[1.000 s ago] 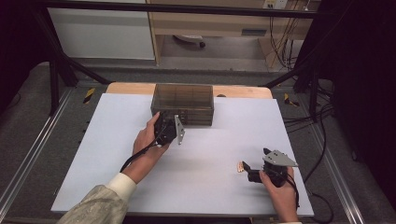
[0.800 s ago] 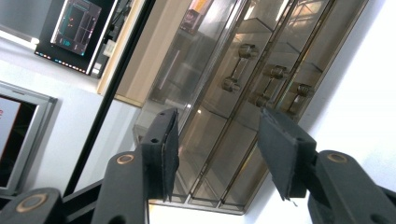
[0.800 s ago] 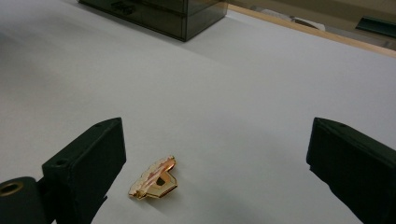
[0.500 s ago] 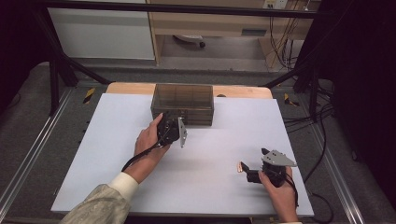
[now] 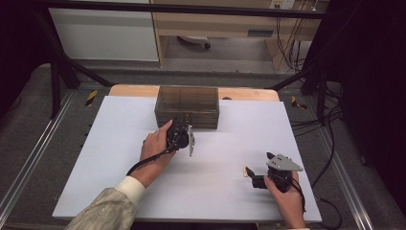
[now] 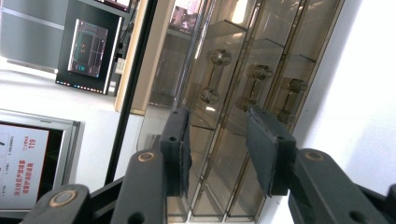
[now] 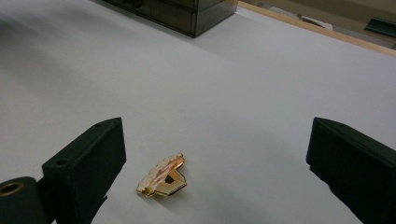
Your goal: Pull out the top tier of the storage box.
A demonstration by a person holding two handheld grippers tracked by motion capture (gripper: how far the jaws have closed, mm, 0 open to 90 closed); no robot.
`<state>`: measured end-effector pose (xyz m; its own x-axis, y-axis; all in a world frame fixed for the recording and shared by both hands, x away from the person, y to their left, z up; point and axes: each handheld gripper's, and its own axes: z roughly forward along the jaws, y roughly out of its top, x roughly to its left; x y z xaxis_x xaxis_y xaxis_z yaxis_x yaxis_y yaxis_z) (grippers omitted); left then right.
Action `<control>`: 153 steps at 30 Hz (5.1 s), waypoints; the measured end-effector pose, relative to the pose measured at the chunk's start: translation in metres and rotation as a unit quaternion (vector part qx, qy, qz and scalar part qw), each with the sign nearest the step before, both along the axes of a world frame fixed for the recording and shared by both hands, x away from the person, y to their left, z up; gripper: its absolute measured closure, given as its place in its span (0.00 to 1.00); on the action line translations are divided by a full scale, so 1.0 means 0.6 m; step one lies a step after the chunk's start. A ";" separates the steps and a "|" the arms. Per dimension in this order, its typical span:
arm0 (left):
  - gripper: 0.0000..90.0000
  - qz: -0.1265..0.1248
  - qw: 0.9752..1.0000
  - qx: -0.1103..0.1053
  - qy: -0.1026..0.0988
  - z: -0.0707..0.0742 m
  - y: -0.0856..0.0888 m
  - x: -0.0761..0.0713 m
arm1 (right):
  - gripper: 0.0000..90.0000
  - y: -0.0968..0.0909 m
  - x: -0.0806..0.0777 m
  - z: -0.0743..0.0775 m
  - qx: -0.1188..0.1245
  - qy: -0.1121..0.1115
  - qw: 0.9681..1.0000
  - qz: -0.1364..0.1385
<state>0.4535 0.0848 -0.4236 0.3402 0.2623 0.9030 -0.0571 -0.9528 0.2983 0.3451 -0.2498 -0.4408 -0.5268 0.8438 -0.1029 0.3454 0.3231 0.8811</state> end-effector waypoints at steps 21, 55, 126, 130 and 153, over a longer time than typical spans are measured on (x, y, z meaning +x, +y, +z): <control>0.77 0.002 0.998 0.051 -0.024 -0.019 -0.014 0.025 | 0.05 -0.002 0.003 -0.002 0.010 0.006 1.000 0.007; 0.85 -0.024 0.991 0.110 -0.074 -0.032 -0.032 0.037 | 0.05 0.000 0.004 -0.006 0.002 0.016 1.000 0.009; 0.33 -0.080 0.976 -0.130 0.158 0.078 0.066 -0.025 | 0.04 0.007 0.004 -0.008 -0.002 0.021 1.000 0.011; 0.36 -0.079 0.971 -0.147 0.171 0.102 0.084 -0.018 | 0.04 0.006 0.003 -0.007 -0.001 0.020 1.000 0.010; 0.48 -0.046 0.956 -0.154 0.245 0.085 0.118 0.069 | 0.04 0.008 0.003 -0.005 -0.002 0.018 1.000 0.011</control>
